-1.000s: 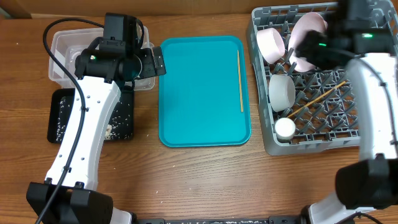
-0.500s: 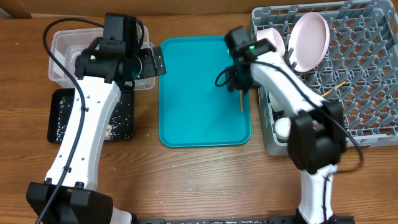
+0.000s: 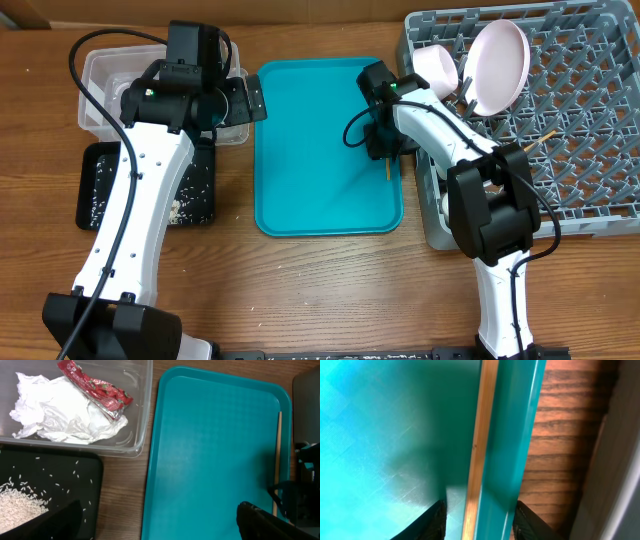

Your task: Sort waste into correct bins and load items into the dishwasher

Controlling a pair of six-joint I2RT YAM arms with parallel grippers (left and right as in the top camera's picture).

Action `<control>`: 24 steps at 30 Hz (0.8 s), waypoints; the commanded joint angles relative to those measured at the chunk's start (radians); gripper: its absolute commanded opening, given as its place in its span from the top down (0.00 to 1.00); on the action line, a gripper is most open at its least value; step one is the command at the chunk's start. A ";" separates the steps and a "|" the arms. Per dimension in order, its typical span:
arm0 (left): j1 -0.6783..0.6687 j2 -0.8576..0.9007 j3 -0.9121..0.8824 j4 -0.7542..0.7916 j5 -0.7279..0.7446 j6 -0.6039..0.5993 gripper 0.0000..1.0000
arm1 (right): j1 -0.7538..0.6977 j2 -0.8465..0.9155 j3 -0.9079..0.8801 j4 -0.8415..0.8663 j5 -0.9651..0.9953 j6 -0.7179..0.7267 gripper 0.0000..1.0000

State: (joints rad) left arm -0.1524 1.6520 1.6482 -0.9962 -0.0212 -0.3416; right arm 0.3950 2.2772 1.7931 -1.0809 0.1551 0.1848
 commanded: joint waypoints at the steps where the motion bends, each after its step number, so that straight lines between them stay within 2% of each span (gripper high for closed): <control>1: 0.002 0.007 0.004 0.002 -0.012 -0.003 0.00 | 0.002 -0.014 0.043 -0.013 0.054 -0.003 0.56; 9: 0.002 0.007 0.004 0.002 -0.012 -0.003 0.00 | 0.005 -0.063 0.138 -0.050 0.059 -0.012 0.56; 24: 0.002 0.007 0.004 0.002 -0.012 -0.003 0.00 | 0.010 -0.043 -0.019 0.027 -0.016 -0.029 0.57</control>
State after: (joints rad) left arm -0.1524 1.6520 1.6482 -0.9962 -0.0212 -0.3416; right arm 0.4000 2.2581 1.7954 -1.0660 0.1562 0.1593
